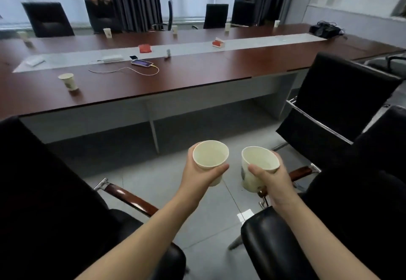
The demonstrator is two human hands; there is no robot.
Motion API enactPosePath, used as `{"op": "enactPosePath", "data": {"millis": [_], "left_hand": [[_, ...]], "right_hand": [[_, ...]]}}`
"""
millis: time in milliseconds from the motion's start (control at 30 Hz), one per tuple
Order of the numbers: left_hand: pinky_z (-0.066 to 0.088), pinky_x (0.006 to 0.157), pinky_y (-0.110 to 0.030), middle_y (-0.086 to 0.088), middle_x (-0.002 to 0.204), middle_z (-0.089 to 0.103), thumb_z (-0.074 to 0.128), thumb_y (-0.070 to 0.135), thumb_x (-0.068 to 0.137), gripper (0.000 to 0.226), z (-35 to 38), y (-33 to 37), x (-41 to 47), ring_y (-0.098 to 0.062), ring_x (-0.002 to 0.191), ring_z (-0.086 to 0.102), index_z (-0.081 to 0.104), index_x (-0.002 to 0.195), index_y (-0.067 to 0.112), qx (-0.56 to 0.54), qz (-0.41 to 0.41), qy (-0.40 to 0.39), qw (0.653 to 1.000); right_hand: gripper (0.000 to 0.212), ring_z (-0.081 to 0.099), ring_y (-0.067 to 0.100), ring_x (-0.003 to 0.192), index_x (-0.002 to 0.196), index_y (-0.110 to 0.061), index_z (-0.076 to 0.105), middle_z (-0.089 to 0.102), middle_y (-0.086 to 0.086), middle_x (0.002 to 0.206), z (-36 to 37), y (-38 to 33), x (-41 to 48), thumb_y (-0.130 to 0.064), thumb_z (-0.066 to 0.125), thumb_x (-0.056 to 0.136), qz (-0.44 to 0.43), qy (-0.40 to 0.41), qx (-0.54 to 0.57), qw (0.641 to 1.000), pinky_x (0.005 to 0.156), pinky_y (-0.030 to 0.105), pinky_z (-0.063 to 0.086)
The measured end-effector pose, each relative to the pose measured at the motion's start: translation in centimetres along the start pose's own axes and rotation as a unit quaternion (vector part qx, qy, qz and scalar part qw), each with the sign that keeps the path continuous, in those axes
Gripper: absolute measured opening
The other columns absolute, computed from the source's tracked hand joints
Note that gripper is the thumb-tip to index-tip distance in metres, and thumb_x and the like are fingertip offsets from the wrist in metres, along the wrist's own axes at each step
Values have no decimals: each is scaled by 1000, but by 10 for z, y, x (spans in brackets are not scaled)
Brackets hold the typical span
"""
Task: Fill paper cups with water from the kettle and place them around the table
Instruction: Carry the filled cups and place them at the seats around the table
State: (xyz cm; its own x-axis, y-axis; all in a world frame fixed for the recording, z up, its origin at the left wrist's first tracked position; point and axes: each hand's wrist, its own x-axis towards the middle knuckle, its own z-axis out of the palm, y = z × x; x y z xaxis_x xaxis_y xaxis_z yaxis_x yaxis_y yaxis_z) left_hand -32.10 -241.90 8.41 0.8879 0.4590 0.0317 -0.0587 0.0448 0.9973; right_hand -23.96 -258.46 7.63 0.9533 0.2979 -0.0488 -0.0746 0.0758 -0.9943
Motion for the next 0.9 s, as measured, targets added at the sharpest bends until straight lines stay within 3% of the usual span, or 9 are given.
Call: {"op": "enactPosePath", "data": {"millis": [133, 233, 333, 600, 767, 900], "left_hand": [[45, 75, -19, 10, 112, 55, 84, 27, 61, 70, 16, 4, 47, -6, 104, 54, 42, 117, 35, -1, -1, 34, 999], [44, 74, -18, 10, 111, 53, 83, 15, 70, 67, 23, 2, 82, -4, 101, 52, 40, 120, 30, 2, 3, 53, 999], [43, 73, -18, 11, 110, 51, 80, 14, 72, 66, 21, -2, 118, -5, 100, 51, 39, 120, 31, 13, 5, 65, 998], [49, 82, -30, 9, 113, 54, 78, 32, 56, 67, -4, -13, 259, -7, 103, 53, 42, 111, 38, -25, 8, 81, 996], [45, 72, -20, 8, 114, 55, 78, 31, 56, 69, -16, -11, 378, -6, 102, 54, 42, 116, 33, -42, 5, 69, 997], [44, 73, -19, 8, 113, 55, 82, 27, 57, 70, -28, -6, 481, -7, 102, 54, 42, 115, 33, -33, 2, 54, 998]], "right_hand": [[75, 58, 19, 100, 111, -27, 52, 61, 1, 108, -9, -8, 56, -37, 82, 43, 1, -6, 6, 1000, 80, 35, 51], [66, 57, 20, 102, 107, -31, 52, 60, -1, 107, -9, -9, 96, -33, 81, 48, 0, -13, 8, 1000, 86, 42, 51], [75, 57, 19, 101, 108, -33, 52, 60, -2, 108, -5, -8, 131, -46, 78, 39, 0, -14, -5, 1000, 83, 39, 51], [78, 59, 17, 100, 108, -31, 52, 62, -3, 108, 20, -3, 262, -45, 78, 37, -7, 3, -12, 1000, 77, 32, 48], [78, 59, 19, 100, 108, -30, 53, 62, -2, 107, 44, 2, 364, -44, 80, 36, -2, 18, -1, 1000, 78, 35, 49], [100, 58, 20, 101, 109, -30, 53, 62, 0, 108, 72, -1, 451, -58, 89, 20, 10, 25, -4, 1000, 78, 34, 49]]}}
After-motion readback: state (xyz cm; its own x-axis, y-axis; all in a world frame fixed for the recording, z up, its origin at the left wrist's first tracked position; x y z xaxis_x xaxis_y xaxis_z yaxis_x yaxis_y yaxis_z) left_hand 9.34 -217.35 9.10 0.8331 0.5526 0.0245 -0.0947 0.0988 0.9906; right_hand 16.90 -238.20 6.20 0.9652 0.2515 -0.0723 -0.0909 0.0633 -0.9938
